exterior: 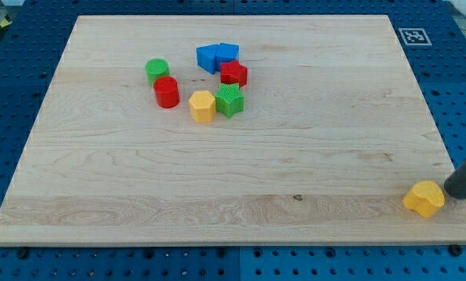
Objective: Move the yellow hexagon to the yellow heart
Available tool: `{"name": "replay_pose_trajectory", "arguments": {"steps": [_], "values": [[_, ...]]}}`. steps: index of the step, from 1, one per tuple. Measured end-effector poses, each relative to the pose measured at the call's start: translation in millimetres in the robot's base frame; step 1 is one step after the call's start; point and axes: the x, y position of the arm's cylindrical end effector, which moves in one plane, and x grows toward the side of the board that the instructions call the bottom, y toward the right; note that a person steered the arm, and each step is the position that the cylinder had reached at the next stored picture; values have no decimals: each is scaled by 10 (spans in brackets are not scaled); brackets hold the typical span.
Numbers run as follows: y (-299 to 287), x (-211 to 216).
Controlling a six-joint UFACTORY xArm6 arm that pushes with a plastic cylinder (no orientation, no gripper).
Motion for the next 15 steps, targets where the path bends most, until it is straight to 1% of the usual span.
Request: {"name": "replay_pose_trajectory", "arguments": {"steps": [1,2,4,6,7,9,10,11,12,13,14,15], "values": [[-301,-337],[-844,-548],[-1969,-621],[-2908,-727],[-3270,-876],[-3739,-1284],[-3784,-1565],[-3599,-1738],[-3240,-1752],[-3281,-1692],[-3615,-1684],[-3783,-1537]]}}
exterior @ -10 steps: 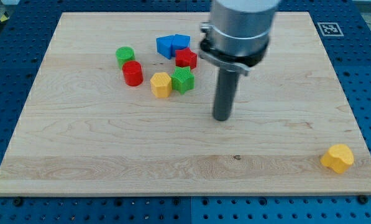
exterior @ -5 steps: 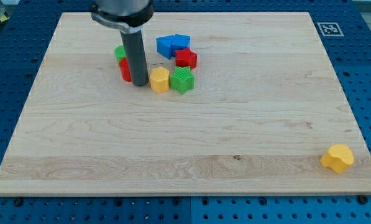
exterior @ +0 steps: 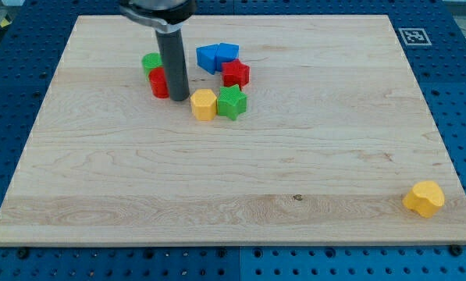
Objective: Move the yellow hexagon to the yellow heart
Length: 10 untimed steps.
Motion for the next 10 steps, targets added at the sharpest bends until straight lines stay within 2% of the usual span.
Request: {"name": "replay_pose_trajectory", "arguments": {"steps": [1,2,3,5,7,9,10], "values": [[98,141],[162,-91],[407,-148],[491,337],[149,654],[186,1400],[484,1551]]}}
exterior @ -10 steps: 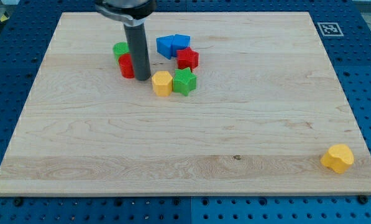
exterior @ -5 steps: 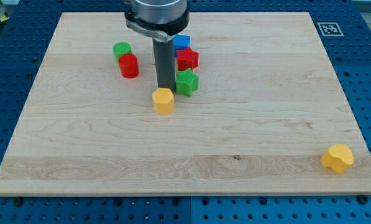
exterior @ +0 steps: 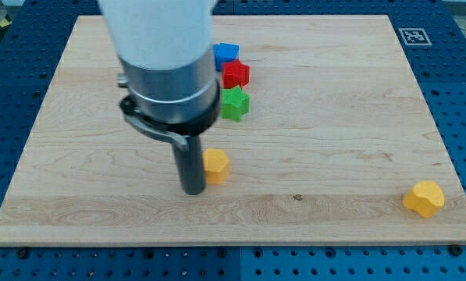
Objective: Move the yellow hexagon to the yellow heart
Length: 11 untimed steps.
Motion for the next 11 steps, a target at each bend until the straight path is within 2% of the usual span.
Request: {"name": "replay_pose_trajectory", "arguments": {"steps": [1,3,5,7,9,11], "values": [[142,-217],[5,-566],[588,-447],[905,-722],[1484,-185],[2081,92]]}}
